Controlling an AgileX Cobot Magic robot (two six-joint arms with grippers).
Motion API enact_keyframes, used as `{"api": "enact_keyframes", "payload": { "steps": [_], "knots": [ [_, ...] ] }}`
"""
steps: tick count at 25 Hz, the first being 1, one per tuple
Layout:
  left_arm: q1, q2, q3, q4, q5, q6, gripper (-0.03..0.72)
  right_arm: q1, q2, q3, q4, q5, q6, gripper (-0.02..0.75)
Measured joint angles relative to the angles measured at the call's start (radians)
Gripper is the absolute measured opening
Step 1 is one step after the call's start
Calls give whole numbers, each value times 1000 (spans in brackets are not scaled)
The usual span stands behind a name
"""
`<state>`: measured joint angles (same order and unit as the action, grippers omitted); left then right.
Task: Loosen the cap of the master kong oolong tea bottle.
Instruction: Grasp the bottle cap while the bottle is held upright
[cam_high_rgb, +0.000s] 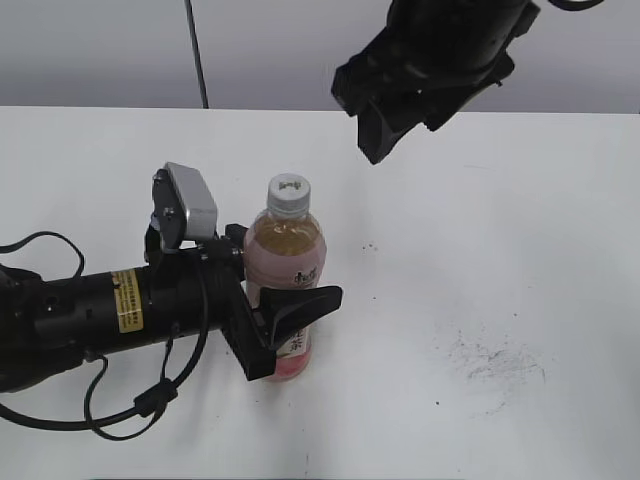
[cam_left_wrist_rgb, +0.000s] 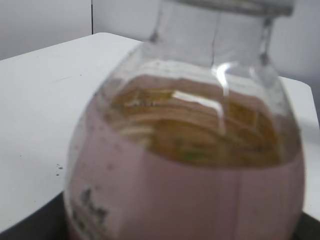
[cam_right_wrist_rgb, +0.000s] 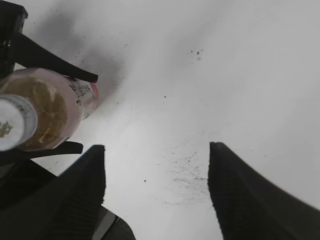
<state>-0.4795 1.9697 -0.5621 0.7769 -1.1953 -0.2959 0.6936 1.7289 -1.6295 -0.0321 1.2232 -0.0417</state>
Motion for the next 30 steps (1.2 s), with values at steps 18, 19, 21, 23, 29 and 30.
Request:
{"api": "enact_keyframes", "payload": {
  "steps": [18,19,21,23,29,30],
  "knots": [
    [60,0,68,-3,-19,34,494,0,0,0,32,0,-31,484],
    [60,0,68,-3,-19,34,499,0,0,0,32,0,-31,484],
    [60,0,68,-3,-18,34,501,0,0,0,32,0,-31,484],
    [60,0,68,0,-17,34,502,0,0,0,32,0,-31,484],
    [60,-48,68,13,-12,35,503,0,0,0,32,0,-31,484],
    [60,-56,68,13,-12,35,503,0,0,0,32,0,-31,484]
  ]
}}
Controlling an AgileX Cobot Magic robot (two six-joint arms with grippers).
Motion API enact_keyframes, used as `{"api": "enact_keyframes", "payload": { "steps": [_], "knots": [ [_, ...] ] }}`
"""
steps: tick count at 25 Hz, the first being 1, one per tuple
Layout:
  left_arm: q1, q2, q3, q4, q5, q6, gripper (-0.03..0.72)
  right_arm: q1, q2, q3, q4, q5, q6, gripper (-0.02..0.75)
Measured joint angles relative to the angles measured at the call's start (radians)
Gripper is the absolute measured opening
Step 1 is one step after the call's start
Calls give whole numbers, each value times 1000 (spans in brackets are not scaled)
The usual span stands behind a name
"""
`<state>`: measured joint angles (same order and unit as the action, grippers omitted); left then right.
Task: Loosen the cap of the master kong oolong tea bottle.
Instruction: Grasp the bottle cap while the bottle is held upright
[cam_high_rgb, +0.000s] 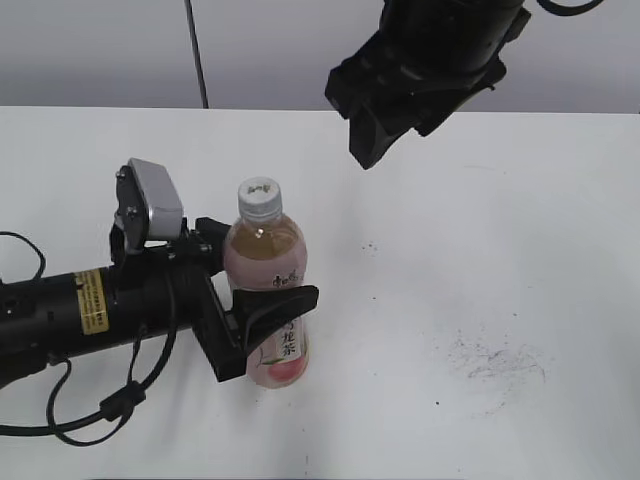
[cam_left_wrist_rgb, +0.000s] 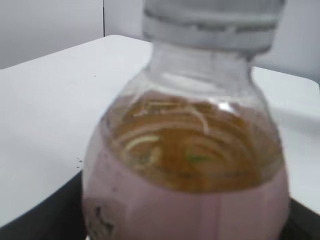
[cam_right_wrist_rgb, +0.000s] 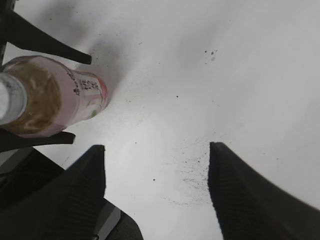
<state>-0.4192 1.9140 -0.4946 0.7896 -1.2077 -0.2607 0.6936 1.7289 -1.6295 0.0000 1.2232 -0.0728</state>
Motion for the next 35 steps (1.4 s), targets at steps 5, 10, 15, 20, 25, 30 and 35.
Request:
{"api": "enact_keyframes", "payload": {
  "steps": [5,10,15,20,25,30,35],
  "knots": [
    [0,-7,0,2,-2,0,503,0,0,0,7,0,0,484],
    [0,-7,0,3,-2,0,463,0,0,0,25,0,-9,484],
    [0,-7,0,3,-1,0,427,1,5,0,119,-6,-71,484],
    [0,-7,0,6,-1,0,427,2,16,-1,197,-26,-122,484],
    [0,-7,0,8,-1,0,427,2,17,-48,255,-37,-162,484],
    [0,-7,0,9,-1,1,427,24,41,-63,299,-38,-187,484],
    [0,-7,0,11,-1,1,427,85,113,-85,259,-34,-172,484]
  ]
}}
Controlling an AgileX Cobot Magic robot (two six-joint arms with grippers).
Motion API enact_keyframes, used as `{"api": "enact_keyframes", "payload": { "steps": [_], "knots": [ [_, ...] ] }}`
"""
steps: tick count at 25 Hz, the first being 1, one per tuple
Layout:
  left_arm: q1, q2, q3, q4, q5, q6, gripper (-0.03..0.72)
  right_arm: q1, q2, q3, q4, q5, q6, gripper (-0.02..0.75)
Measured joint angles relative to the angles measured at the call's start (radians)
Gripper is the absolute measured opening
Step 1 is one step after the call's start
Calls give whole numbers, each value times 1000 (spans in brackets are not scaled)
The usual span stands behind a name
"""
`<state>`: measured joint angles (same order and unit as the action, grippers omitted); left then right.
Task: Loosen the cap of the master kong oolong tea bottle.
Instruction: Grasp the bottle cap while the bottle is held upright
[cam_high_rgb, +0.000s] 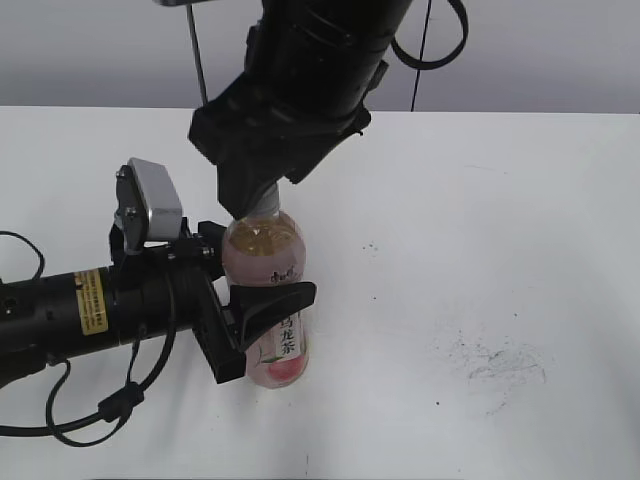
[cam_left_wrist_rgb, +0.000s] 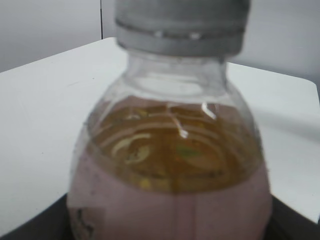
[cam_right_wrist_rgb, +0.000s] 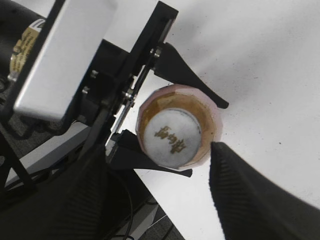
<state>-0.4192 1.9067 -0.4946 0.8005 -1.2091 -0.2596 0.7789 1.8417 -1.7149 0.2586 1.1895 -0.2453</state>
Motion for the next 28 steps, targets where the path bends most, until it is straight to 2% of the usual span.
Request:
{"api": "enact_keyframes", "payload": {
  "steps": [3,11,23,28],
  "knots": [
    [0,0,0,1,0,1,427,7,18,-26,-40,-1,28,484],
    [0,0,0,2,0,2,427,7,50,-58,-51,8,31,484],
    [0,0,0,2,0,2,427,7,64,-60,-15,24,0,479],
    [0,0,0,2,0,2,427,7,68,-60,-5,26,-9,442]
  ]
}}
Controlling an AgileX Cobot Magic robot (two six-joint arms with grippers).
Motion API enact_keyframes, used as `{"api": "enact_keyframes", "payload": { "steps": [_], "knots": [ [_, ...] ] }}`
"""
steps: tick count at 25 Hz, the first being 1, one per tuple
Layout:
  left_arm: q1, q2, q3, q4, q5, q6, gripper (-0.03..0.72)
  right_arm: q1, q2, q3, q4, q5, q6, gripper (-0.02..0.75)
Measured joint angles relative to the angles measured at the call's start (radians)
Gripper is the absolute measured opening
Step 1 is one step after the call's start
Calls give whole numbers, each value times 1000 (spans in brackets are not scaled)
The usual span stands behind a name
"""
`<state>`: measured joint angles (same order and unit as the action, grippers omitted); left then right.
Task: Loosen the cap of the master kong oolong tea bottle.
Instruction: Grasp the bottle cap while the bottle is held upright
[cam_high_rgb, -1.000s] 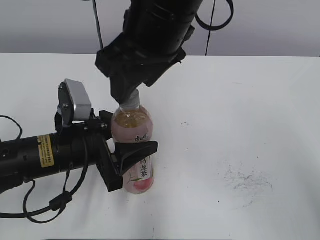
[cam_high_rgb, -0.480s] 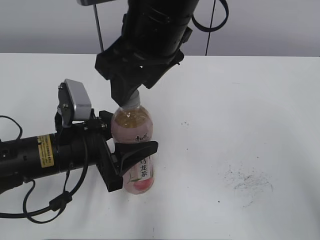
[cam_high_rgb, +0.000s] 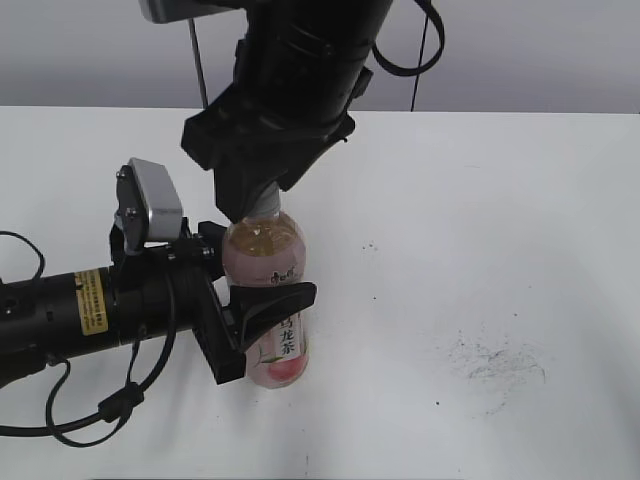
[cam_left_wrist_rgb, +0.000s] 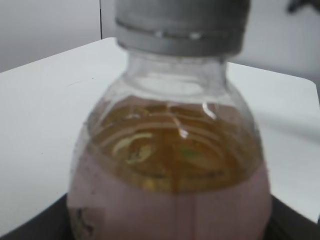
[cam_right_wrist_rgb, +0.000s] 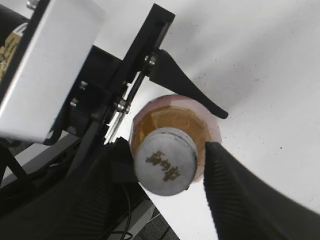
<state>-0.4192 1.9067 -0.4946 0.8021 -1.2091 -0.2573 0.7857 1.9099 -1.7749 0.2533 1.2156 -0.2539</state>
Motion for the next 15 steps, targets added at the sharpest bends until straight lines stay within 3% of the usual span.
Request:
{"api": "enact_keyframes", "payload": {
  "steps": [4,7,15],
  "knots": [
    [0,0,0,0,0,0,427,0,3,0,-1,1,-4,400],
    [0,0,0,2,0,0,427,0,3,0,-13,2,-21,272],
    [0,0,0,1,0,0,427,0,3,-1,-20,2,-192,269]
  ]
}}
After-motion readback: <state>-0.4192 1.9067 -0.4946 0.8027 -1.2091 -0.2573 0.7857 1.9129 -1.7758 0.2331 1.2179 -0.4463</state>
